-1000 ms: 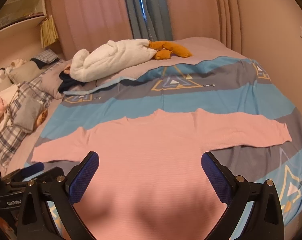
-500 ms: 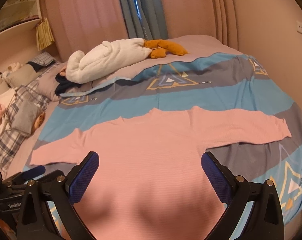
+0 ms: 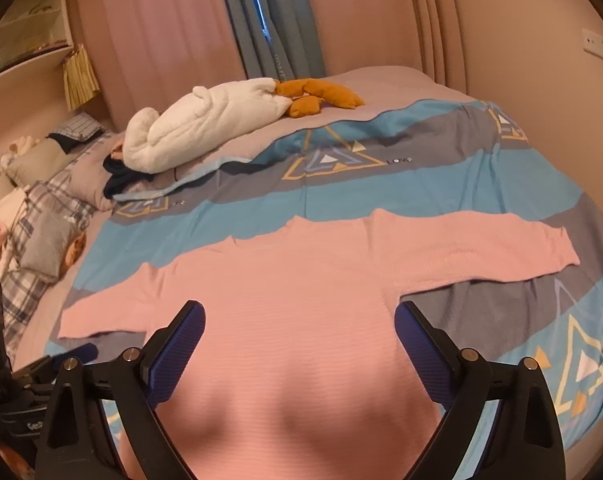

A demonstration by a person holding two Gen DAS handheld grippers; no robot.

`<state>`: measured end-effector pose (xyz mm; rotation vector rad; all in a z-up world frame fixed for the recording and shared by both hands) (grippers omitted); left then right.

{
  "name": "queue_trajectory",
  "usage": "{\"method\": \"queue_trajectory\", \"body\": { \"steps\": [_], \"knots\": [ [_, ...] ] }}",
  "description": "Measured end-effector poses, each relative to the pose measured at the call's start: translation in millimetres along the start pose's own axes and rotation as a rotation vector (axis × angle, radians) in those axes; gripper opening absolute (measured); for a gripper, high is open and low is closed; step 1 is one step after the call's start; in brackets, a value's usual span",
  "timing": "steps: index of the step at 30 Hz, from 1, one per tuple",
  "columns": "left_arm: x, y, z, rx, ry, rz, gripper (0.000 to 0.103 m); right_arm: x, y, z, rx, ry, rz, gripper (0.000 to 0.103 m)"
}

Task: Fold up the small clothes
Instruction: 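Move the right gripper to a sweater sleeve cuff and close on it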

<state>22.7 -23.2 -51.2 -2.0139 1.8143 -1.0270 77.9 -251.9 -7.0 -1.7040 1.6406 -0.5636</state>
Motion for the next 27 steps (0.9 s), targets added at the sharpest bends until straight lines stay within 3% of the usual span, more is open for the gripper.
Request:
{"method": "queue_trajectory", "body": {
  "steps": [2, 7, 13, 16, 21, 27],
  "knots": [
    [-1, 2, 6, -0.014, 0.003, -0.010, 0.099, 5, -3, 6, -0.015, -0.023, 0.006, 0.082],
    [-12, 10, 33, -0.083, 0.013, -0.056, 0.091, 48, -25, 26, -0.061, -0.046, 0.097, 0.070],
    [-27, 25, 63, -0.162, -0.014, -0.107, 0.076, 155, -63, 57, -0.124, 0.032, 0.297, 0.047],
    [-33, 30, 75, -0.202, -0.021, -0.131, 0.073, 199, -66, 67, -0.151, 0.092, 0.384, 0.047],
    [-35, 36, 81, -0.239, -0.025, -0.163, 0.071, 273, -50, 93, -0.222, 0.279, 0.553, 0.047],
    [-38, 39, 89, -0.268, -0.030, -0.174, 0.071, 319, -17, 128, -0.312, 0.370, 0.686, 0.047]
  ]
}}
Point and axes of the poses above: each gripper's, at about its wrist camera, not at the fingertips, and z roughly the way its jaws point, x to its right, y to its underside, the point moved 1 cm from there along z, roughly the way its jaws point, and after that the axes turned 13 degrees about y, right-handed, at the moved point
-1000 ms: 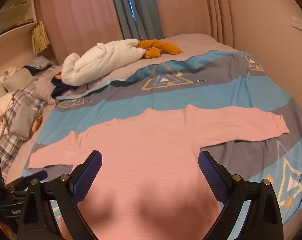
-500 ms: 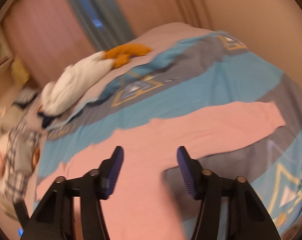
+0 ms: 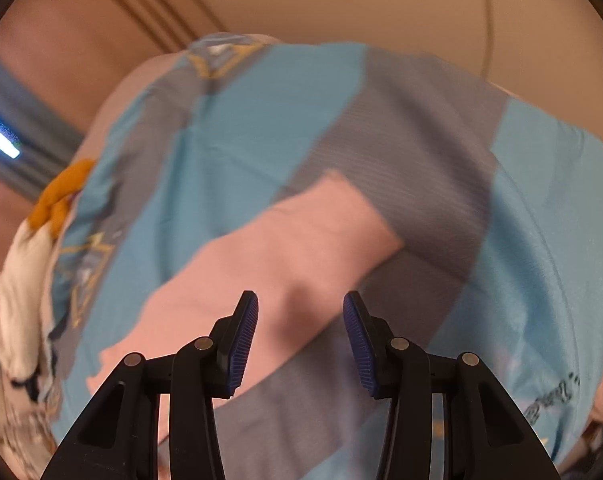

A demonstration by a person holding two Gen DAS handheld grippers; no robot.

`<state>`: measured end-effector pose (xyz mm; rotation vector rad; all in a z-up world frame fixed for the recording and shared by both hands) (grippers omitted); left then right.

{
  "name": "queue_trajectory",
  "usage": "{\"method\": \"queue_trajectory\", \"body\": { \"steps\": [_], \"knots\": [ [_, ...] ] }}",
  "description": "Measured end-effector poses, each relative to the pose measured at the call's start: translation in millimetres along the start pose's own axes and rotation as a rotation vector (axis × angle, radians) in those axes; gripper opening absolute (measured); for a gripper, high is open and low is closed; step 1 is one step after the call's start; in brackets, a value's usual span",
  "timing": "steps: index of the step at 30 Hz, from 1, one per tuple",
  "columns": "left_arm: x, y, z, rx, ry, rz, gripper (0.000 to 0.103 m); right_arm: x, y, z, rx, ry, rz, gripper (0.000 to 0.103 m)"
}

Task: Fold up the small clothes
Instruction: 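Move the right gripper to a sweater sleeve cuff and close on it, then lift the cuff with the right gripper and carry it across the sweater body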

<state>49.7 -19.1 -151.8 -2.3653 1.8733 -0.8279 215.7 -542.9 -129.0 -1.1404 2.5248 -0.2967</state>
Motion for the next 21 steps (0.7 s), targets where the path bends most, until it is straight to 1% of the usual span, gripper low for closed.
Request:
{"method": "queue_trajectory", "body": {
  "steps": [2, 5, 7, 8, 9, 10, 12, 15, 16, 18, 20, 21],
  "knots": [
    [-2, 0, 2, -0.006, -0.002, -0.005, 0.071, 7, -2, 14, -0.016, 0.016, 0.033, 0.047],
    [-4, 1, 4, -0.016, 0.000, -0.018, 0.071, 13, -5, 29, -0.023, -0.020, 0.087, 0.047],
    [-6, 1, 6, -0.023, 0.003, -0.025, 0.071, 7, -8, 31, -0.001, -0.036, 0.087, 0.045],
    [-8, 2, 6, -0.022, 0.004, -0.027, 0.071, 7, -10, 33, 0.011, -0.034, 0.079, 0.032],
    [-8, 2, 6, -0.021, 0.004, -0.030, 0.071, 4, -11, 33, 0.021, -0.025, 0.068, 0.021],
    [-8, 3, 5, -0.021, 0.003, -0.029, 0.071, -2, -13, 32, 0.029, -0.014, 0.055, 0.007],
    [-8, 2, 5, -0.024, 0.002, -0.028, 0.072, -5, -14, 28, 0.050, -0.021, 0.058, 0.007],
    [-8, 2, 5, -0.027, 0.004, -0.032, 0.072, 0, -18, 13, 0.127, -0.025, 0.065, 0.006],
    [-9, 2, 5, -0.027, 0.008, -0.035, 0.073, 3, -20, 9, 0.140, -0.021, 0.074, 0.005],
    [-9, -1, 6, -0.026, 0.014, -0.038, 0.073, 11, -25, 11, 0.140, -0.025, 0.091, 0.005],
    [-8, -2, 7, -0.025, 0.018, -0.041, 0.073, 13, -27, 18, 0.121, -0.023, 0.091, 0.005],
    [-9, -2, 6, -0.025, 0.020, -0.043, 0.073, 10, -27, 16, 0.131, -0.011, 0.079, 0.005]
  ]
}}
Point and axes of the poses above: each gripper's, at about its wrist camera, not at the fingertips, and z roughly the way its jaws point, x to its right, y to its underside, the point moved 1 cm from there along z, roughly the way its jaws point, and after that the axes turned 13 degrees about y, right-handed, at the moved point
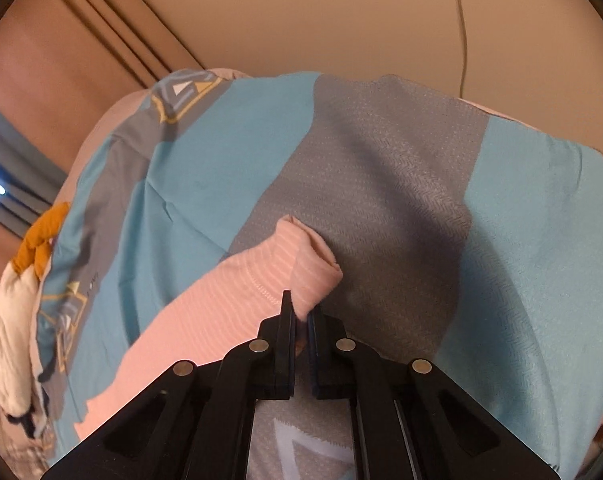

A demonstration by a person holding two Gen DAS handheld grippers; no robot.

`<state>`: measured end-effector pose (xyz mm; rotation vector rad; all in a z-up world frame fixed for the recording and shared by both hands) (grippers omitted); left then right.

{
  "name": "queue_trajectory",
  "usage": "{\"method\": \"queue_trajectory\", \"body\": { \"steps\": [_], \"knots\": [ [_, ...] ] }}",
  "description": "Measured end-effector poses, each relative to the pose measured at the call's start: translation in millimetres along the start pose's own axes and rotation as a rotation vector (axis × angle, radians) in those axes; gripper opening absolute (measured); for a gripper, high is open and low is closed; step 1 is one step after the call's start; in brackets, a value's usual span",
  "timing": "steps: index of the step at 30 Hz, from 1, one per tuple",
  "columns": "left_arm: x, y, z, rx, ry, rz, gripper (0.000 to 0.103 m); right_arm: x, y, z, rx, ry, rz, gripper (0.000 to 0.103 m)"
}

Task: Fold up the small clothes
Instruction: 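Lift the cuff with the right gripper and carry it across the sweater body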

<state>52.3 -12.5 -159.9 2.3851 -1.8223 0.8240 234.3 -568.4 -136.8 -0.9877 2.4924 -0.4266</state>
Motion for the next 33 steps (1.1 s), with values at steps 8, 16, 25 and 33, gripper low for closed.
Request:
{"method": "queue_trajectory", "body": {
  "steps": [8, 16, 25, 33],
  "knots": [
    [8, -12, -16, 0.056, 0.023, 0.000, 0.073, -44, -1, -73, 0.199, 0.005, -0.141, 0.005],
    [10, -16, -47, 0.150, 0.044, 0.009, 0.074, -112, 12, -144, 0.360, -0.059, -0.301, 0.005],
    [9, -25, -74, 0.240, 0.066, 0.000, 0.074, -175, 52, -184, 0.409, -0.191, -0.454, 0.005],
    [2, -24, -92, 0.285, 0.074, -0.018, 0.074, -217, 100, -204, 0.402, -0.284, -0.577, 0.005]
  ]
}}
Point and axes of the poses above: each gripper's, at about its wrist camera, not at the fingertips, and z roughly the way its jaws point, x to its right, y to its underside, the point moved 1 cm from there along z, roughly the way its jaws point, and after that the axes turned 13 degrees about y, right-handed, at the moved point
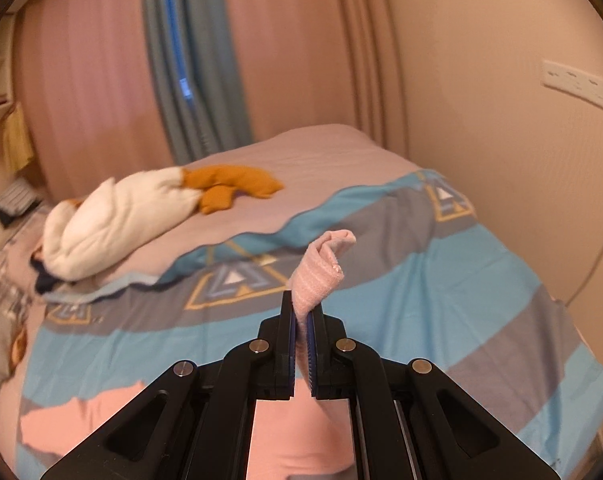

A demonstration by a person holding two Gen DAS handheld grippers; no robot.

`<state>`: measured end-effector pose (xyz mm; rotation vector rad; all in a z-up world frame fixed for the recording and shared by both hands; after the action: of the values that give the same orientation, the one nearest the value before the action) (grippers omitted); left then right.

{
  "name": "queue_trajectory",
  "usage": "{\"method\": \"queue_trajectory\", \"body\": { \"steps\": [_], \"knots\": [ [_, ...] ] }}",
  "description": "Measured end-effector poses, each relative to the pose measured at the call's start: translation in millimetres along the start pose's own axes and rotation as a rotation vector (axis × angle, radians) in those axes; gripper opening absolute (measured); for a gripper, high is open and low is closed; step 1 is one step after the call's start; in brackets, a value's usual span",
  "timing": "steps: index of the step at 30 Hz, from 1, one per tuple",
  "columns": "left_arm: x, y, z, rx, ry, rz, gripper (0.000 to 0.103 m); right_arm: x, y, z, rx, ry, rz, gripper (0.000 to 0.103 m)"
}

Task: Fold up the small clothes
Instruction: 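Lift the cuff with the right gripper and carry it across the sweater body, then lower the sleeve onto the sweater body and open the right gripper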

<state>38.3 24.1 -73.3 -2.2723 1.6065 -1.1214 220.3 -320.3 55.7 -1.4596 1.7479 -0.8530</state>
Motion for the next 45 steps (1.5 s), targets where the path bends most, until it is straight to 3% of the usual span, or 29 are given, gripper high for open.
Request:
{"method": "queue_trajectory", "body": {
  "steps": [10, 22, 32, 39, 42, 44, 45],
  "knots": [
    [-11, -2, -12, 0.025, -0.014, -0.017, 0.074, -68, 37, -8, -0.067, -0.156, -0.144, 0.005],
    [-29, 0, -19, 0.037, -0.052, -0.053, 0.074, -124, 111, -6, -0.244, -0.338, -0.255, 0.005],
    [-44, 6, -16, 0.020, -0.080, -0.076, 0.074, -160, 181, 14, -0.432, -0.408, -0.354, 0.005],
    [-49, 9, -15, 0.009, -0.089, -0.086, 0.074, -163, 200, 21, -0.507, -0.437, -0.381, 0.006],
    [-49, 9, -13, 0.003, -0.087, -0.081, 0.074, -160, 196, 16, -0.499, -0.450, -0.387, 0.019],
    [-48, 9, -12, 0.003, -0.083, -0.079, 0.074, -154, 190, 9, -0.477, -0.475, -0.366, 0.044],
    [-47, 9, -12, 0.002, -0.080, -0.077, 0.074, -151, 186, 4, -0.462, -0.488, -0.353, 0.047]
  ]
}}
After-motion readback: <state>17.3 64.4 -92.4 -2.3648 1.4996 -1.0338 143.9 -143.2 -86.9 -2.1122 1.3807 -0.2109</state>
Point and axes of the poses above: each gripper's, at about its wrist camera, not at the fingertips, and z roughly the way its jaws point, x to its right, y to its underside, the point moved 1 cm from there along z, roughly the way its jaws point, and after that the axes turned 13 degrees about y, right-handed, at the moved point
